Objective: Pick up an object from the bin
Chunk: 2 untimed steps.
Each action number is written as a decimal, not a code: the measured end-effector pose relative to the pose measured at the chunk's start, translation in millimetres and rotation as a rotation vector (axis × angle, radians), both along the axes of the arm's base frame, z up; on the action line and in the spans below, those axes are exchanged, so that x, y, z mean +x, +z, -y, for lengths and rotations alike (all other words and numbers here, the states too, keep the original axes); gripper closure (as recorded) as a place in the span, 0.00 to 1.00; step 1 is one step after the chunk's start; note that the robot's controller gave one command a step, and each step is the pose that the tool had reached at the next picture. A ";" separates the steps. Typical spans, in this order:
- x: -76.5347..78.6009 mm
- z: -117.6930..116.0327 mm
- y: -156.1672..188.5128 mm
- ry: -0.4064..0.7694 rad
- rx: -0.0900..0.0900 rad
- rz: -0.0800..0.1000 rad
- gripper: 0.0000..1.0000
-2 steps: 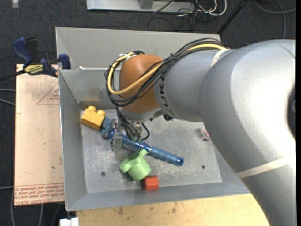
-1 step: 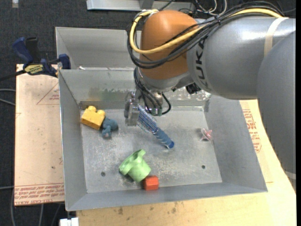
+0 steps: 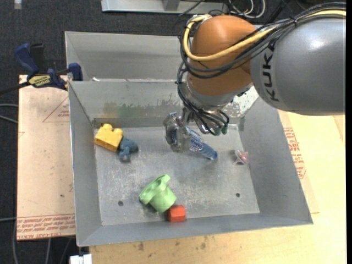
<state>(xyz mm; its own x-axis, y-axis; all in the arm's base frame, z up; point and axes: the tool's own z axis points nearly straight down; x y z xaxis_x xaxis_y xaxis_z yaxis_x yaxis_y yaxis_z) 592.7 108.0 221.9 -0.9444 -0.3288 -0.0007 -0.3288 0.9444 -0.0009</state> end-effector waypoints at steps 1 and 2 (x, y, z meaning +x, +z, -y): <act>-0.2 -2.3 0.0 0.002 0.002 0.000 0.00; -42.2 27.9 -117.2 0.157 0.001 -0.007 0.00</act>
Offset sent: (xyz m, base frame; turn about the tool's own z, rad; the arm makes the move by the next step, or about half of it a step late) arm 0.0000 0.0000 0.0000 0.0000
